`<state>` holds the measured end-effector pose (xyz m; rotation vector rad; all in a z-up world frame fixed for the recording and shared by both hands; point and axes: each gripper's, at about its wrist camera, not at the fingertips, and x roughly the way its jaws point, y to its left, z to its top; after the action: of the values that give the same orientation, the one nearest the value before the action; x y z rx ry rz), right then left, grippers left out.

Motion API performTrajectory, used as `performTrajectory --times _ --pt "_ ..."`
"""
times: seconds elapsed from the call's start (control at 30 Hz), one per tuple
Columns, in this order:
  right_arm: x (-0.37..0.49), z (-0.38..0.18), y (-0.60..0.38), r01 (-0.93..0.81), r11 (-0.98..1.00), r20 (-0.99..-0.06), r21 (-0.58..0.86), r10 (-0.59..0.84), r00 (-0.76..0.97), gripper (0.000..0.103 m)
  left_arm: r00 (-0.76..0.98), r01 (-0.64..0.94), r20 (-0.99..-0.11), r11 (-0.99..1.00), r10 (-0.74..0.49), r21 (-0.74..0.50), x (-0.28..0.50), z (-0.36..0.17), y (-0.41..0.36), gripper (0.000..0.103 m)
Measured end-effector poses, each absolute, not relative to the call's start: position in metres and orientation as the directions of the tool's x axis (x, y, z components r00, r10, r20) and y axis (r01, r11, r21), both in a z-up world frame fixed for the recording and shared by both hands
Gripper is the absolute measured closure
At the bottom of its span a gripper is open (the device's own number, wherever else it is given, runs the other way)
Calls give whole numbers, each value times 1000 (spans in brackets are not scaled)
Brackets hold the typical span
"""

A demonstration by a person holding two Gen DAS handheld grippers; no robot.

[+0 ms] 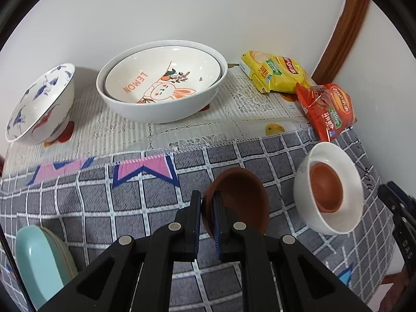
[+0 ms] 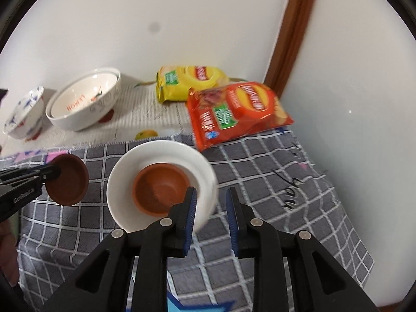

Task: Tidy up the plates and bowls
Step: 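Lower the left gripper's brown bowl onto the other brown bowl and release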

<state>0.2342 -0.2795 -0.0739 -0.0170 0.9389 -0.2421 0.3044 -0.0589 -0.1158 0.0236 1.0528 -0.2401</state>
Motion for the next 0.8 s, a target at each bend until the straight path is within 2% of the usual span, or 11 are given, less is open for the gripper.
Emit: performTrajectory --times 0.4,0.63,0.8 --pt "179 -65 -320 238 969 -779 -66 -199 594 80 498 243 -829 958 -256 -150 282 -67 -90 94" --pt "150 -71 -348 263 964 -783 -38 -192 591 79 488 288 -816 940 -308 -182 278 -64 -131 94" --pt "142 -79 -358 263 964 -791 -41 -192 581 79 469 266 -821 939 -326 -220 287 -74 -144 94"
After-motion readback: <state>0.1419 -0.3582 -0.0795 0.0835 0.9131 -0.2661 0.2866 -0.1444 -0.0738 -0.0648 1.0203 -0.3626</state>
